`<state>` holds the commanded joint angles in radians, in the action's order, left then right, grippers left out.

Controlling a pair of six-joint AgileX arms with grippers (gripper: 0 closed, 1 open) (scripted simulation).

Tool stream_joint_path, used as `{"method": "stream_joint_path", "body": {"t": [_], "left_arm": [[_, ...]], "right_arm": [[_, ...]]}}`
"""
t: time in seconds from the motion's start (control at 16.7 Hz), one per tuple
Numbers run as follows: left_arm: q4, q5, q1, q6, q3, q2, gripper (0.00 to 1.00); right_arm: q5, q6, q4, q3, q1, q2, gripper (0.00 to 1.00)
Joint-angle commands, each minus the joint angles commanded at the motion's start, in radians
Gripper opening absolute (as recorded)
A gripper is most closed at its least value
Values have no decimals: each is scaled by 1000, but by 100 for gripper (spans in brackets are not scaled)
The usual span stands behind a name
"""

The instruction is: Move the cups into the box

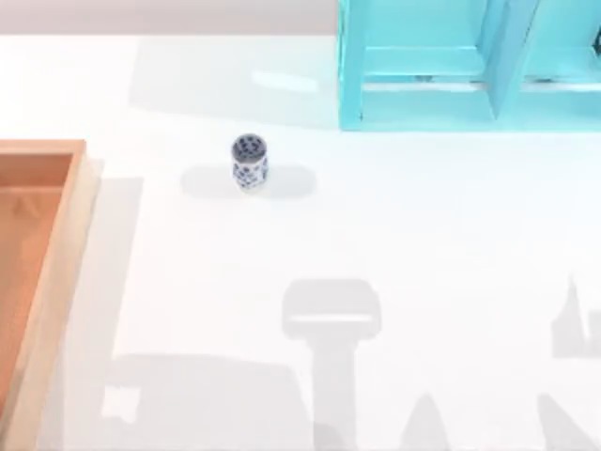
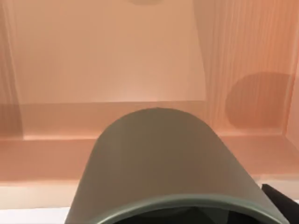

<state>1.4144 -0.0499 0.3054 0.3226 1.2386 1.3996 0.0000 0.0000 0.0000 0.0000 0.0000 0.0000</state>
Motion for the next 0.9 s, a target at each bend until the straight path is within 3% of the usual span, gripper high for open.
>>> {"method": "stream_joint_path", "body": {"t": [0.42, 0.9], "left_arm": [[-19, 2, 6, 11, -18, 0, 0], [-255, 0, 39, 39, -237, 18, 0]], "right_arm": [[0, 0, 0, 0, 0, 0, 100], [0, 0, 0, 0, 0, 0, 100]]}}
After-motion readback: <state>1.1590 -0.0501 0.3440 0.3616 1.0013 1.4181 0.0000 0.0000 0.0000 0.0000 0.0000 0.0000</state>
